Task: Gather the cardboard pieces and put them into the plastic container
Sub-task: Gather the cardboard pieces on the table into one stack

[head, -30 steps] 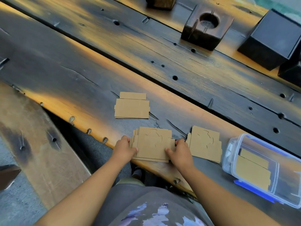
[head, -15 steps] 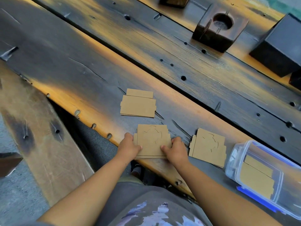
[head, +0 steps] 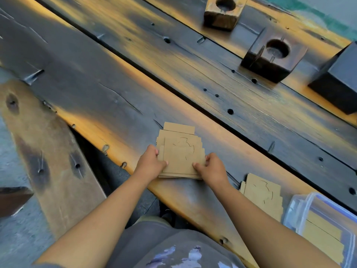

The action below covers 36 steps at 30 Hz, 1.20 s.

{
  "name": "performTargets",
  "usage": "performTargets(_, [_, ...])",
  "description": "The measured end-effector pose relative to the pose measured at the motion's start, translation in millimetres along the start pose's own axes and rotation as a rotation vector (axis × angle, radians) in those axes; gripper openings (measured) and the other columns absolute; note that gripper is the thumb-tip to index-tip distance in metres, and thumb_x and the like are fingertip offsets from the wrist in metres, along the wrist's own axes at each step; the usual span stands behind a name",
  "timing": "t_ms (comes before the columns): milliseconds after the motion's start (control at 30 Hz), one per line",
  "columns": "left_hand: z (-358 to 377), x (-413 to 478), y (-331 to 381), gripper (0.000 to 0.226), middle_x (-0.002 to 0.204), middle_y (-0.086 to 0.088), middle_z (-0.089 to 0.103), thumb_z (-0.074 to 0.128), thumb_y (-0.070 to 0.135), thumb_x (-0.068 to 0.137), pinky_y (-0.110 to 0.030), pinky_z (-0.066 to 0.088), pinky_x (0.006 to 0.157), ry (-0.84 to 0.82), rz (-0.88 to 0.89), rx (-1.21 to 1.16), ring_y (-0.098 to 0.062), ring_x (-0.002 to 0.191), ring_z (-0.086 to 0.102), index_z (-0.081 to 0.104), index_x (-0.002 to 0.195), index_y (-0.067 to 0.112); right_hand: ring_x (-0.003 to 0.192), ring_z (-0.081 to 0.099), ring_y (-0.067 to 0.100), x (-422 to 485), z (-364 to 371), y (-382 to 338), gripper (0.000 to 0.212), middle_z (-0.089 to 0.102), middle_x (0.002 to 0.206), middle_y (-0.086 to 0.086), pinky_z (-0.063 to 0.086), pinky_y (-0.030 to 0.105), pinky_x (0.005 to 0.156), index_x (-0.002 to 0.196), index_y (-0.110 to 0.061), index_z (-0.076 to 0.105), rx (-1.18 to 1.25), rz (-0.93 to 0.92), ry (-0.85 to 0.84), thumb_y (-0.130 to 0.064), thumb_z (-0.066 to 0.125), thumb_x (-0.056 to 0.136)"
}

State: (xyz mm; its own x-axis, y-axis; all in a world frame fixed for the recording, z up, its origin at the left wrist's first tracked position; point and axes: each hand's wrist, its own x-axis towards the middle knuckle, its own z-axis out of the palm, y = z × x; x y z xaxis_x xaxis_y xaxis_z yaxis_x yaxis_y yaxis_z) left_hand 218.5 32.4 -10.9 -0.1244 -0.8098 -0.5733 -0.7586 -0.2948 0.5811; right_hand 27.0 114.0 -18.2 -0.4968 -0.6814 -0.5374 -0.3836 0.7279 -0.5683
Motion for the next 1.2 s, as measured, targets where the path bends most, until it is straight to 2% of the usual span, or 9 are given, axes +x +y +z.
performTargets(167, [-18,36,14,0.04,0.076,0.001,0.047,0.075,0.024,0.077,-0.033,0.033,0.06,0.034,0.02,-0.01,-0.022,0.071,0.046,0.037,0.088,0.016,0.078,0.054,0.019,28,-1,-31,0.033,0.057,0.088,-0.001,0.036,0.031,0.058,0.088,-0.02,0.046,-0.011,-0.009,0.004,-0.038,0.072,0.079])
performTargets(333, [-25,64,22,0.043,0.08,-0.001,0.047,0.075,0.025,0.076,-0.033,0.036,0.064,0.025,0.007,0.004,-0.023,0.074,0.046,0.036,0.088,0.016,0.082,0.055,0.022,53,2,-48,0.036,0.059,0.097,0.005,0.036,0.031,0.062,0.092,-0.016,0.047,-0.03,0.014,-0.003,-0.038,0.072,0.08])
performTargets(400, [-25,71,25,0.043,0.082,0.0,0.048,0.076,0.027,0.076,-0.031,0.034,0.06,0.017,0.0,0.042,-0.022,0.075,0.047,0.036,0.089,0.017,0.089,0.059,0.026,60,4,-50,0.04,0.061,0.102,0.008,0.039,0.032,0.066,0.1,-0.012,0.051,-0.062,0.043,-0.02,-0.039,0.072,0.08])
performTargets(500, [-21,79,24,0.044,0.092,-0.003,0.052,0.076,0.028,0.077,-0.031,0.034,0.062,-0.022,-0.02,0.088,-0.024,0.083,0.05,0.037,0.094,0.016,0.096,0.06,0.03,67,8,-51,0.046,0.062,0.108,0.011,0.042,0.034,0.07,0.11,-0.007,0.053,-0.096,0.078,-0.047,-0.038,0.071,0.081])
performTargets(600, [-16,84,21,0.043,0.107,-0.008,0.059,0.076,0.028,0.078,-0.031,0.037,0.067,-0.043,-0.058,0.109,-0.028,0.094,0.056,0.043,0.101,0.012,0.096,0.06,0.03,70,12,-51,0.045,0.062,0.109,0.011,0.045,0.035,0.071,0.11,-0.008,0.051,-0.119,0.097,-0.066,-0.037,0.07,0.082])
performTargets(700, [-14,89,19,0.043,0.109,-0.009,0.061,0.077,0.028,0.076,-0.031,0.04,0.069,-0.055,-0.09,0.075,-0.027,0.094,0.059,0.044,0.099,0.013,0.095,0.06,0.029,73,13,-50,0.047,0.061,0.109,0.009,0.046,0.036,0.071,0.111,-0.009,0.047,-0.113,0.103,-0.064,-0.037,0.071,0.082])
performTargets(800, [-15,94,19,0.045,0.099,-0.007,0.057,0.078,0.03,0.075,-0.031,0.039,0.065,-0.083,-0.095,0.079,-0.022,0.083,0.054,0.041,0.095,0.015,0.095,0.06,0.027,77,10,-50,0.05,0.061,0.108,0.007,0.048,0.037,0.072,0.112,-0.01,0.047,-0.121,0.097,-0.073,-0.039,0.072,0.08])
performTargets(1000, [-18,97,27,0.045,0.101,-0.003,0.058,0.078,0.032,0.077,-0.027,0.033,0.052,-0.1,-0.1,0.184,-0.021,0.086,0.054,0.043,0.1,0.016,0.092,0.061,0.026,80,7,-52,0.051,0.061,0.106,0.006,0.054,0.042,0.076,0.113,-0.013,0.047,-0.145,0.107,-0.101,-0.042,0.073,0.08])
performTargets(1200, [-17,91,32,0.058,0.114,-0.006,0.059,0.077,0.032,0.078,-0.032,0.042,0.073,-0.053,-0.13,0.181,-0.024,0.094,0.055,0.046,0.123,0.011,0.096,0.059,0.026,78,5,-53,0.05,0.058,0.112,0.008,0.053,0.04,0.077,0.114,-0.015,0.049,-0.123,0.108,-0.081,-0.043,0.071,0.079])
